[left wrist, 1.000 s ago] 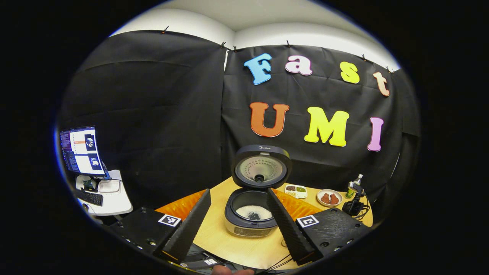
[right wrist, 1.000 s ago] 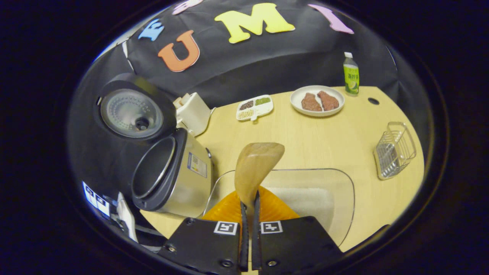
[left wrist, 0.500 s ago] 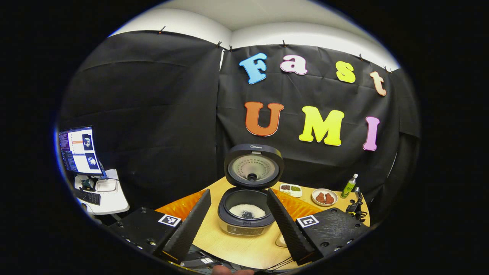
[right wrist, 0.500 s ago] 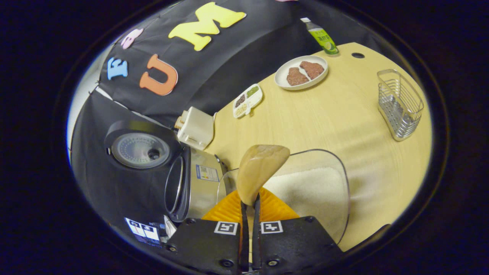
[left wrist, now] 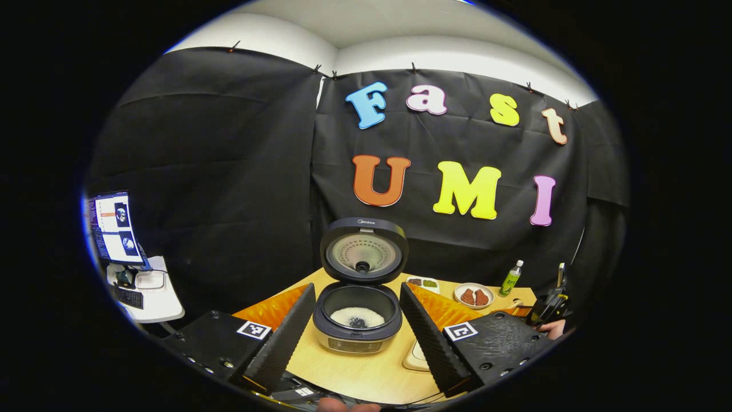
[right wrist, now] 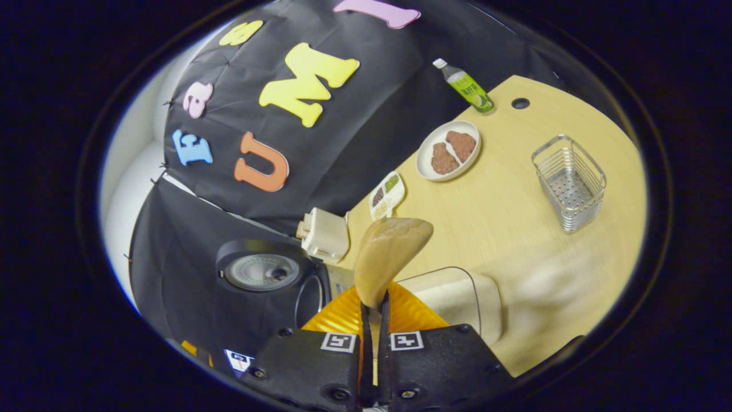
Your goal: Close the left gripper, press the button to open the rice cooker; take a wooden spoon from the chopstick holder with the right hand, scoop a spoonful of rice and pour it into the rice cooker, then put the wooden spoon back into the chopstick holder.
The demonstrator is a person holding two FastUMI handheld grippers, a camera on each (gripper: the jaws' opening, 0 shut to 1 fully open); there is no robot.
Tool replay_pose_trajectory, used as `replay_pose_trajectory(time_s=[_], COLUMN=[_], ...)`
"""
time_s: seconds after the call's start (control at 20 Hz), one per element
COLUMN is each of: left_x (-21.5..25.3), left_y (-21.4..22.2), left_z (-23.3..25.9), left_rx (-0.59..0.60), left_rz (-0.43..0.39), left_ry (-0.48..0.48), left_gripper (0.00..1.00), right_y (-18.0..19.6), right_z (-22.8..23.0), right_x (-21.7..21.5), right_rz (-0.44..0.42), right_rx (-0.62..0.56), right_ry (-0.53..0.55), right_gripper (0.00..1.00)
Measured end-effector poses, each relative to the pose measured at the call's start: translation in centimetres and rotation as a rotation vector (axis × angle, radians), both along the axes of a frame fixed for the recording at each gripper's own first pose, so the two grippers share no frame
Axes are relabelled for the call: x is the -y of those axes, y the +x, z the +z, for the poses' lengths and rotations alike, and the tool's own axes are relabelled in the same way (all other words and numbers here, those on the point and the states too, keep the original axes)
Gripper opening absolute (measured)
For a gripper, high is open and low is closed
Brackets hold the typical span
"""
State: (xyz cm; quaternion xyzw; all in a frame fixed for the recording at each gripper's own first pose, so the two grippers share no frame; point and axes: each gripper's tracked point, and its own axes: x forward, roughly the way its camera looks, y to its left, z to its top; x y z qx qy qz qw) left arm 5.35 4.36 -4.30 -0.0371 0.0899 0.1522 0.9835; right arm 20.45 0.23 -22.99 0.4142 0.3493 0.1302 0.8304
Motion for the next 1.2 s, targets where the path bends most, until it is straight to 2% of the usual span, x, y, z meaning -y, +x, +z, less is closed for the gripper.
replay_pose_trajectory(time_s=[0.2, 0.45, 0.65, 0.9, 1.2], left_x=[-0.5, -0.6, -1.0, -2.2, -3.6], left_y=[-0.8, -1.8, -2.6, -3.7, -5.0], left_z=[0.1, -0.5, -0.7, -1.1, -2.1], left_rx=[0.008, -0.019, -0.002, -0.015, -0.063], left_rz=[0.01, -0.005, 0.006, 0.05, 0.124], left_ry=[0.008, 0.027, -0.012, 0.009, 0.019], left_gripper=[0.95, 0.95, 0.95, 0.95, 0.95], right_y=[0.6, 3.0, 5.1, 7.0, 8.2], right_z=[4.7, 7.5, 8.4, 5.4, 2.4], right_x=[-2.1, -8.9, -14.7, -20.0, -23.6], right_rz=[0.018, 0.121, 0.198, 0.284, 0.388], right_rx=[0.063, 0.096, 0.119, 0.108, 0.206], right_ry=[0.051, 0.079, 0.072, -0.046, -0.241], right_gripper=[0.08, 0.08, 0.08, 0.08, 0.08])
